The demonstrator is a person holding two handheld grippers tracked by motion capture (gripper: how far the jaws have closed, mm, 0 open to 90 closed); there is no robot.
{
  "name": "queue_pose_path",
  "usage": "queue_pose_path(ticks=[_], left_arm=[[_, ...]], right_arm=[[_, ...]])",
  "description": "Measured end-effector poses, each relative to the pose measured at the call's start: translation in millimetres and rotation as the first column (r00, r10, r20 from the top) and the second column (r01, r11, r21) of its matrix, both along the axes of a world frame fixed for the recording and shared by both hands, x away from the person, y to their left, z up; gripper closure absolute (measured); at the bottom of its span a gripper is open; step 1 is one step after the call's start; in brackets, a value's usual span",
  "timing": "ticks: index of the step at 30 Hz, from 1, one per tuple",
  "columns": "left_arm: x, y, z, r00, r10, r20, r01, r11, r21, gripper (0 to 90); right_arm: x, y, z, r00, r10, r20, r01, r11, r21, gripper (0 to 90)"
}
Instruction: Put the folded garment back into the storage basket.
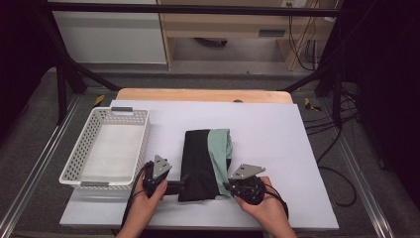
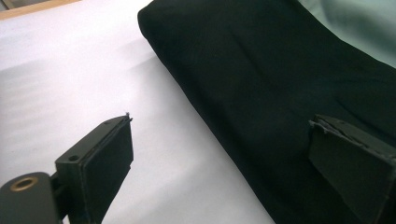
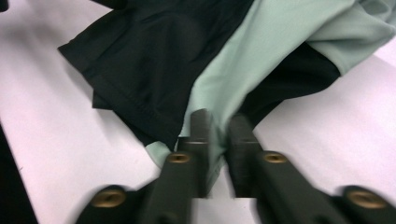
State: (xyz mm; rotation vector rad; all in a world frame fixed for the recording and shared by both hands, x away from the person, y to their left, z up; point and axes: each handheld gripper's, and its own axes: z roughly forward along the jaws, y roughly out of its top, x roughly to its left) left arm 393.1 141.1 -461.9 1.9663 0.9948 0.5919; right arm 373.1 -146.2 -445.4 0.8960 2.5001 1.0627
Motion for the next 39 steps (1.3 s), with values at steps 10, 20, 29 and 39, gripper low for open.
queue_pose_path(ticks=[10,20,29,39], left_arm=[[-0.3,-0.7,-0.2,1.0000,-0.003,0.000,0.003,1.0000,0.002,7.0],[0.0,-1.7,-1.2,1.0000,-0.004,-0.003,0.004,1.0000,0.003,7.0],[0.2,-2.5,-1.9,1.0000,-0.005,-0.003,0.005,1.0000,0.006,7.0],[-0.8,-0.4,-0.2,0.9997,0.021,0.009,-0.021,0.9998,0.003,6.9]], right_arm=[[2.8,0.5,-8.3,0.9997,-0.011,-0.023,0.010,0.999,-0.053,69.1],[9.0,4.2,-20.8,0.9958,-0.052,-0.075,0.047,0.997,-0.067,37.6],[8.0,18.5,-25.9,0.9969,-0.001,-0.078,-0.006,0.997,-0.082,60.6],[6.8,20.0,-23.6,0.9981,0.024,-0.057,-0.030,0.995,-0.099,80.8]])
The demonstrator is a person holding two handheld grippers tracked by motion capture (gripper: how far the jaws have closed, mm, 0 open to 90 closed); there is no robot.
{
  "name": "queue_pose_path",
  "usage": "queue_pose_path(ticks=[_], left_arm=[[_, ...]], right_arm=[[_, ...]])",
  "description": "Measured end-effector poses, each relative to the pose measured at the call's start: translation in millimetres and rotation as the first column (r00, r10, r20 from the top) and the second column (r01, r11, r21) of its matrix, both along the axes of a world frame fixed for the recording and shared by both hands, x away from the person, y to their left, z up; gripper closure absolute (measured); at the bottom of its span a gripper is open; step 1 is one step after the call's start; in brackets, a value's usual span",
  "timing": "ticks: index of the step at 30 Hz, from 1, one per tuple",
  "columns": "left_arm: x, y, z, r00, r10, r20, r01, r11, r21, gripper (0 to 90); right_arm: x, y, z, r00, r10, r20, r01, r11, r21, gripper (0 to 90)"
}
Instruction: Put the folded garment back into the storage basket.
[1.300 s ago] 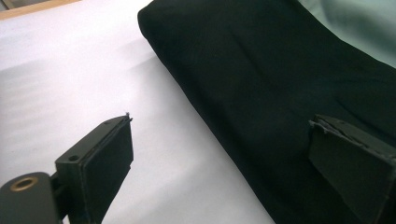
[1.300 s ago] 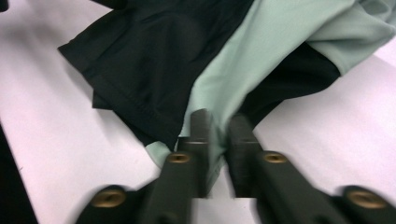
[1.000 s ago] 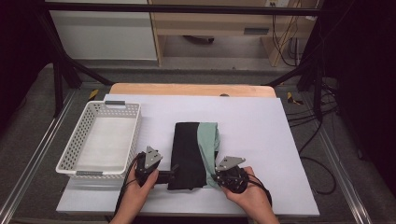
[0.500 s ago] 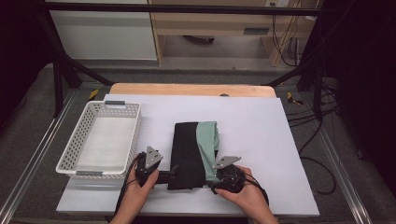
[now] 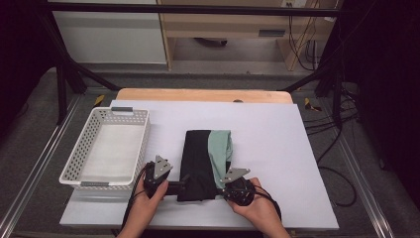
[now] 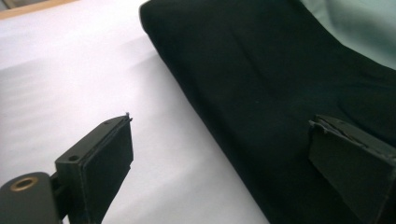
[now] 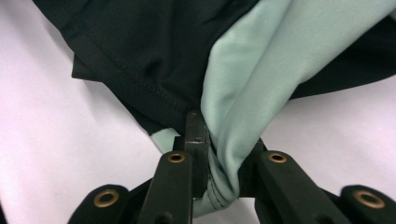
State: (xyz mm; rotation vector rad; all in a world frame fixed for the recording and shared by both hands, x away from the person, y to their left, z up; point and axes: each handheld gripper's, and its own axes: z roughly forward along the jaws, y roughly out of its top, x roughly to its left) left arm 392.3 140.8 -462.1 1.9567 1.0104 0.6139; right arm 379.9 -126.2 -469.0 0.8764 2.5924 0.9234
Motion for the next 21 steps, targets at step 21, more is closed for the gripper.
queue_pose_path(ticks=[21], left_arm=[[14.6,2.5,19.0,0.9991,-0.024,-0.034,0.022,0.9979,-0.061,6.5]], right_arm=[[-5.3,-0.2,-4.7,0.9990,-0.024,0.039,0.023,1.000,0.016,80.0]])
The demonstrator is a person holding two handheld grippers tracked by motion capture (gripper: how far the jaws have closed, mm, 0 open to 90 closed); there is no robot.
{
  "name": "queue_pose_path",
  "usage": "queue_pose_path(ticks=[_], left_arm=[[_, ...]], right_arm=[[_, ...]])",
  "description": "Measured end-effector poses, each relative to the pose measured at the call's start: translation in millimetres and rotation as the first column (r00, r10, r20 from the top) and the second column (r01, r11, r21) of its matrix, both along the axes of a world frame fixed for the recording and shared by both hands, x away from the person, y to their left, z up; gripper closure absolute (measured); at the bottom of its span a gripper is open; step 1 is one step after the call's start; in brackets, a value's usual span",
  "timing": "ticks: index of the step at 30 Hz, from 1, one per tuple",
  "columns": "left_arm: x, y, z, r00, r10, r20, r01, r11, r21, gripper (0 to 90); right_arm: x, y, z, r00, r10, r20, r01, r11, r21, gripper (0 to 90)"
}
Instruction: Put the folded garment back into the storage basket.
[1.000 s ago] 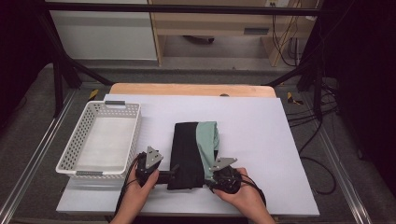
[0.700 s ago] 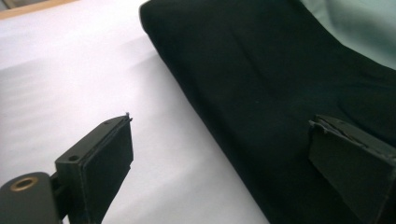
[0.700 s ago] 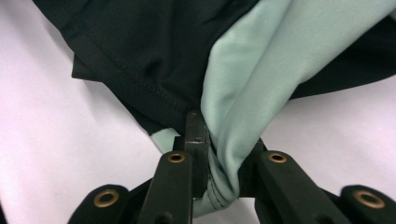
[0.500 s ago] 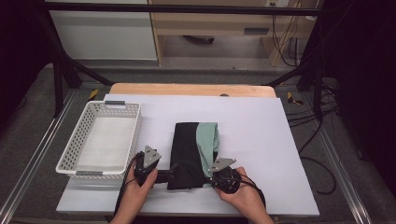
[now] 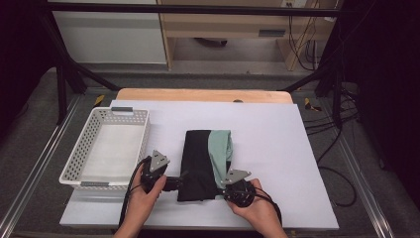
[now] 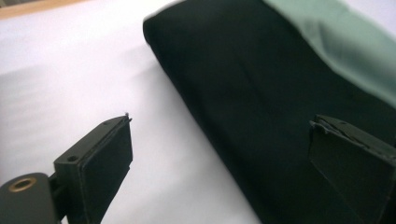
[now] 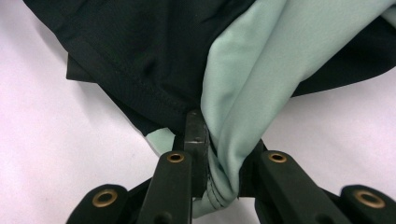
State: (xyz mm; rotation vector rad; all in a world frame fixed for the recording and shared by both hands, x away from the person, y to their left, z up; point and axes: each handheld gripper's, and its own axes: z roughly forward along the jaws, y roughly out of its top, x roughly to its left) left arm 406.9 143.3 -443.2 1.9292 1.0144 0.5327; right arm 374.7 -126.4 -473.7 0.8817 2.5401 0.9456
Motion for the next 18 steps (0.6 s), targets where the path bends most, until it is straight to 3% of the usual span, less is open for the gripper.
queue_pose_path(ticks=[9,18], left_arm=[[56.1,-14.7,-0.2,0.9977,0.067,0.002,-0.067,0.9972,-0.034,8.2],[96.1,-26.5,2.8,0.9947,0.102,-0.014,-0.102,0.9947,-0.008,8.6]], right_arm=[[-0.5,-2.2,-2.1,0.9998,0.010,0.017,-0.011,1.000,0.014,79.9],[-1.9,-0.9,-2.0,0.9990,0.027,0.037,-0.027,1.000,-0.004,79.8]])
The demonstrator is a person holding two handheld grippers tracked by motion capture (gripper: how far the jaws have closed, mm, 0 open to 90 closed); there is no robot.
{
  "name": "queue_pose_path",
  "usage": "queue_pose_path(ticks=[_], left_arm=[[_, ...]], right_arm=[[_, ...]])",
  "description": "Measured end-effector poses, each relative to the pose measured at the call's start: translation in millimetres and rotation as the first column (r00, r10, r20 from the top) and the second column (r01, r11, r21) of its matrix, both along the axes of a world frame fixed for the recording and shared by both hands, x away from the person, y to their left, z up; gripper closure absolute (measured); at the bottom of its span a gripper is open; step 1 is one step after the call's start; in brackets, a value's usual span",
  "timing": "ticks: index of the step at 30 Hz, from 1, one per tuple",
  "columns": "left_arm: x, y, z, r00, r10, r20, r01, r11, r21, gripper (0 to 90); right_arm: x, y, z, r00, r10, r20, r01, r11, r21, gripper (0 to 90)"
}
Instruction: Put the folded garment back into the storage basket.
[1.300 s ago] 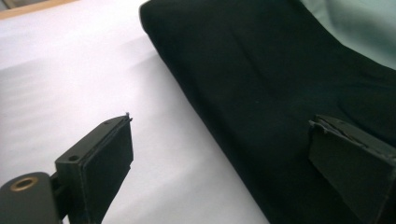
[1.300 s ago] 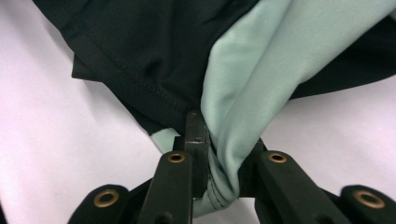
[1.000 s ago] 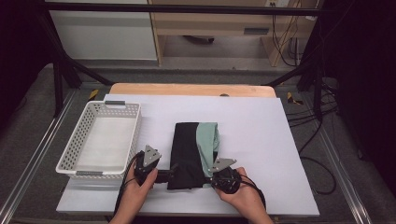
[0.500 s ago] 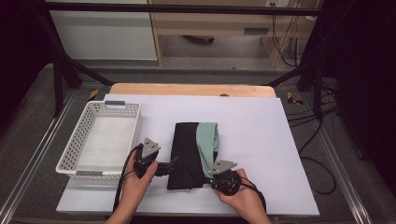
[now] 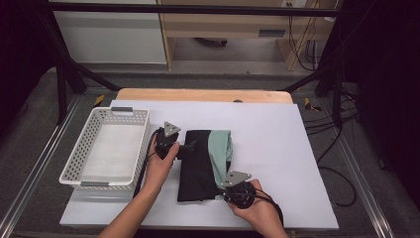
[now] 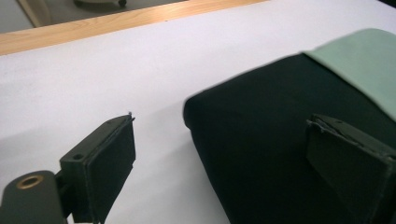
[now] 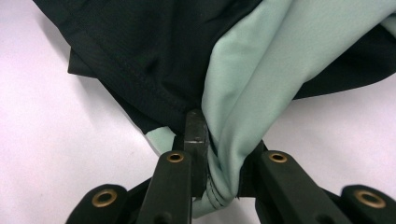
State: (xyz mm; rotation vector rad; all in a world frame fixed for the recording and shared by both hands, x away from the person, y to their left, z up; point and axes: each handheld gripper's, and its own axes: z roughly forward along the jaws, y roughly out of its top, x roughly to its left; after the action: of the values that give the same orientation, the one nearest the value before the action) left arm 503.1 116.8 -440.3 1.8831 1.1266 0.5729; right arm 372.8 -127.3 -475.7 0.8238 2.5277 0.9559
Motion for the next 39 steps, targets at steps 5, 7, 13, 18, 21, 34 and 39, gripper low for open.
queue_pose_path(ticks=[5,7,13,18,21,34,39], left_arm=[[16.3,0.0,-0.6,0.9995,0.031,-0.005,-0.031,0.9995,0.003,8.7],[21.2,-2.0,-2.7,0.9995,0.020,-0.025,-0.019,0.9994,0.030,9.3],[31.1,-2.8,-3.8,0.9987,0.036,-0.036,-0.035,0.9989,0.030,8.9],[40.2,-3.5,-4.0,0.9975,0.043,-0.056,-0.043,0.9990,0.013,8.8],[42.2,-4.1,-5.9,0.9968,0.046,-0.065,-0.046,0.9989,0.007,8.8],[40.3,-3.2,-16.2,0.9951,0.032,-0.094,-0.030,0.9991,0.028,10.8],[35.1,-3.9,-24.2,0.9951,0.022,-0.097,-0.021,0.9997,0.014,15.2]], right_arm=[[-0.7,0.1,-0.2,1.0000,0.003,0.007,-0.003,1.000,-0.004,79.8],[-0.5,0.1,-0.1,1.0000,0.002,0.005,-0.002,1.000,-0.003,79.8],[0.1,-1.0,-0.6,1.0000,0.004,0.000,-0.004,1.000,0.009,79.8],[-0.6,-0.7,-1.1,1.0000,-0.004,0.005,0.004,1.000,0.011,79.8],[-0.3,-0.8,-0.8,1.0000,-0.007,-0.002,0.007,1.000,0.012,79.8],[-0.7,-0.4,-1.0,1.0000,-0.006,0.004,0.006,1.000,0.009,79.8],[-0.6,-0.3,-1.1,1.0000,-0.006,0.006,0.006,1.000,0.007,79.8]])
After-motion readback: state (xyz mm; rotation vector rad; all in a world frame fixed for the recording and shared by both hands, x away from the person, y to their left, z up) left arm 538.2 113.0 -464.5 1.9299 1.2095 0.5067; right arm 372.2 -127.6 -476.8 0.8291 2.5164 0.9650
